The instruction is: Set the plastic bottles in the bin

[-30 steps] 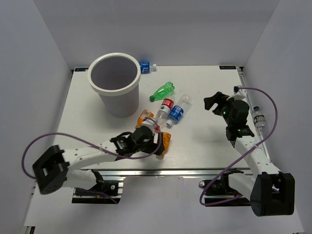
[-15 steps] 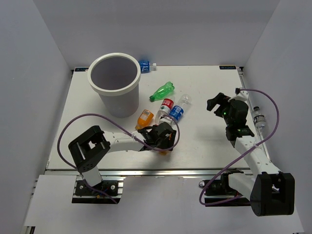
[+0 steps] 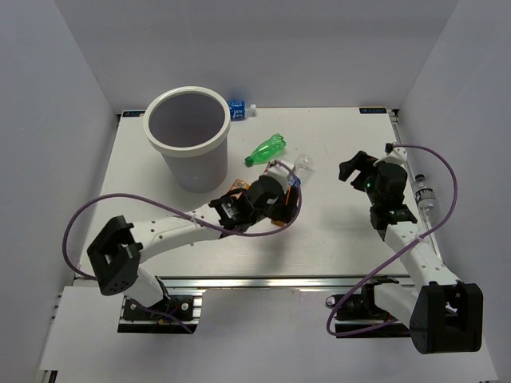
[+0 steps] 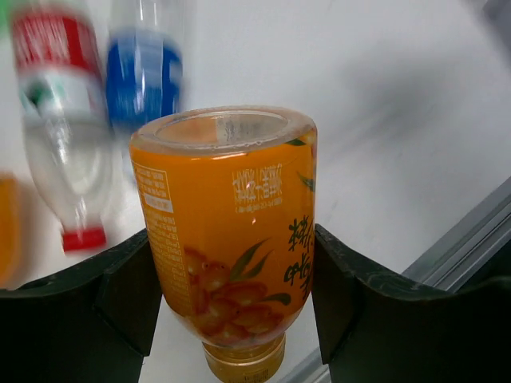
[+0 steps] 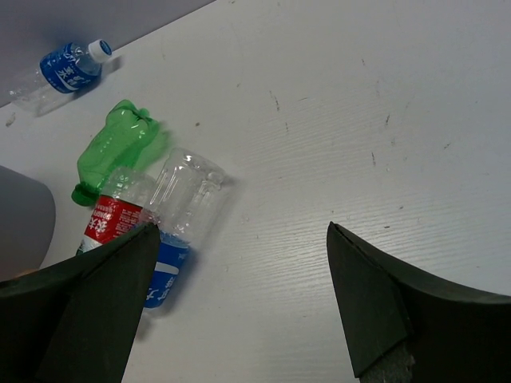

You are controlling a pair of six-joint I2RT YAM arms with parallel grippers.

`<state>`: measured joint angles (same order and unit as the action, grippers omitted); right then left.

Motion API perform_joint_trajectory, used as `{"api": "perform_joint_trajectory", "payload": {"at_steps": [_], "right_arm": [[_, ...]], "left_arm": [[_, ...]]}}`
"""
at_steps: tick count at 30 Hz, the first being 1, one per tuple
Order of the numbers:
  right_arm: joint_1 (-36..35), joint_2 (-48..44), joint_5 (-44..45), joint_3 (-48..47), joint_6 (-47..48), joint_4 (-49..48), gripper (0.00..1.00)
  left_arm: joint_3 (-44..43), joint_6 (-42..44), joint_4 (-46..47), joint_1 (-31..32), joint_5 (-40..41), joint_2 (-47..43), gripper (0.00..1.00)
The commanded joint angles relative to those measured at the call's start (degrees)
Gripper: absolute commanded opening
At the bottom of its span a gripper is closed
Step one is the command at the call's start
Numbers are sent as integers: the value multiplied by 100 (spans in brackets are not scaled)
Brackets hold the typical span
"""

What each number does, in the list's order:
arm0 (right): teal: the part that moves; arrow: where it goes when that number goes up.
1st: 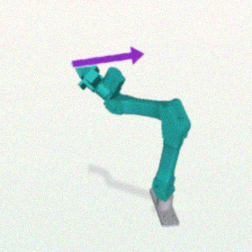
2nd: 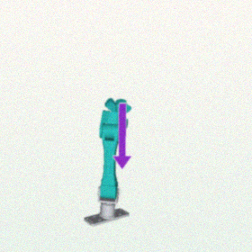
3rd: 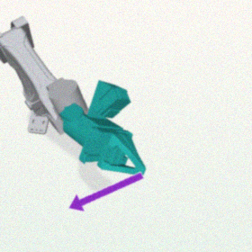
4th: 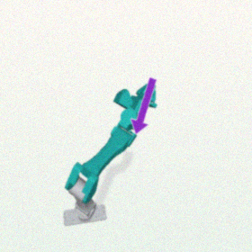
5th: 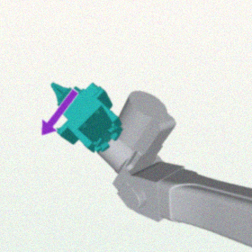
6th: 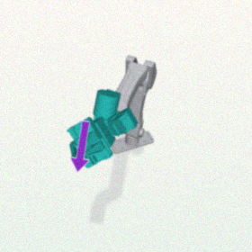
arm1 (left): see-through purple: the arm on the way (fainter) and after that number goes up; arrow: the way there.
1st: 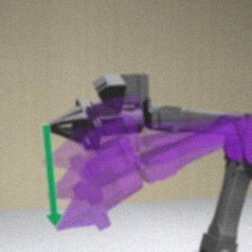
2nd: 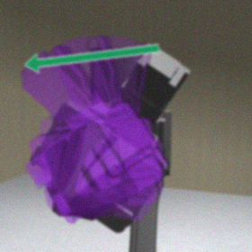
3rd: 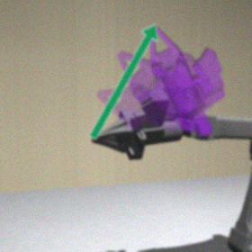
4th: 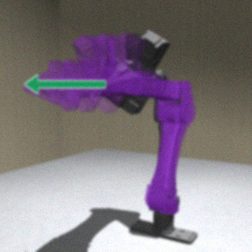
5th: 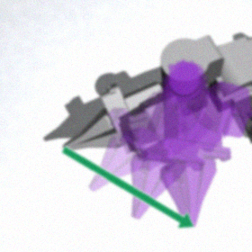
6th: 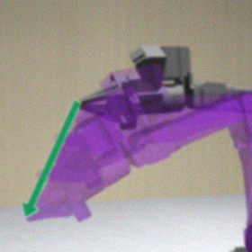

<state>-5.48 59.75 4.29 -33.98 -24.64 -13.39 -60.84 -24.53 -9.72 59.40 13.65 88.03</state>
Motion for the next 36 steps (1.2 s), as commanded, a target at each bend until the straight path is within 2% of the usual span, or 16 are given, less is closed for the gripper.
{"api": "perform_joint_trajectory", "payload": {"at_steps": [1,4,5,10,15,17,19,20,23,26,28,32,36], "right_arm": [[3,28,-244,-223,223,-182,89],[3,133,-455,-302,285,-138,89],[11,186,-552,-320,302,-129,89],[-6,537,-1360,-574,285,-95,89],[-225,1082,-1458,-944,188,205,89],[-305,1337,-1370,-1066,-92,266,89],[-428,1626,-1344,-1163,-251,319,89],[-480,1715,-1317,-1216,-391,354,89],[-796,2058,-1195,-1392,-454,363,89],[-1227,2418,-643,-1795,-409,670,89],[-1447,2663,-448,-2059,-602,925,89],[-1772,3060,508,-2473,-901,1267,89],[-1983,3508,572,-2789,-1139,1506,89]], "left_arm": [[-1006,589,101,-147,620,-585,50],[-1621,713,31,-770,797,-743,51],[-1755,705,-4,-1311,675,-796,51],[-2186,581,48,-2877,1007,-796,50],[-2072,792,234,-3601,867,-805,55],[-2011,819,233,-3891,833,-744,64],[-1950,749,268,-4180,789,-586,78],[-1993,740,181,-4260,719,-498,89],[-2143,695,40,-4445,577,-321,98],[-2151,853,93,-4463,420,-427,98],[-2466,889,-143,-4463,192,-427,98],[-2924,1046,-364,-4463,24,-497,98],[-3188,1100,-531,-4463,-64,-602,98]]}}
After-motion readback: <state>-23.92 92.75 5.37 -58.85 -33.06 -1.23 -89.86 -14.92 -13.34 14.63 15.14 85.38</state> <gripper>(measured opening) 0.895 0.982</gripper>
